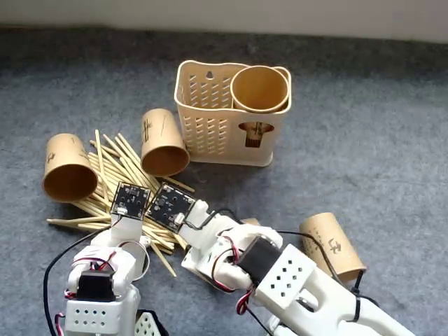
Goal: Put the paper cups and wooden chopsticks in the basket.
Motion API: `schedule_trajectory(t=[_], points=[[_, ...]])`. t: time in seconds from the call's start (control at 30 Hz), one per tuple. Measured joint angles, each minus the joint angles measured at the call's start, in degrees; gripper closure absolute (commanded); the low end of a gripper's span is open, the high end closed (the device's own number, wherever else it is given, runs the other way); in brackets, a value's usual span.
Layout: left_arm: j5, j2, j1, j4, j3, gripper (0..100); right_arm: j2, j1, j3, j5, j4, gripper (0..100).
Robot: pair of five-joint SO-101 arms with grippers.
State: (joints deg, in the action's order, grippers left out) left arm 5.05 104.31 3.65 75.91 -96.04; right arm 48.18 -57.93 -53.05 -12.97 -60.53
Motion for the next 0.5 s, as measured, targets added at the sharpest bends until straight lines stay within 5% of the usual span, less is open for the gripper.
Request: schedule_trajectory(t=[0.27, 0.5], points=[[0.0, 0.0, 0.0, 0.0, 0.0, 98, -0.1, -0.3, -2.2, -2.5, 0.8, 77.4], [0.0, 0.0, 0.0, 0.0, 0.0, 98, 0.0, 8.4, -2.3, -11.1, -4.7, 77.6]])
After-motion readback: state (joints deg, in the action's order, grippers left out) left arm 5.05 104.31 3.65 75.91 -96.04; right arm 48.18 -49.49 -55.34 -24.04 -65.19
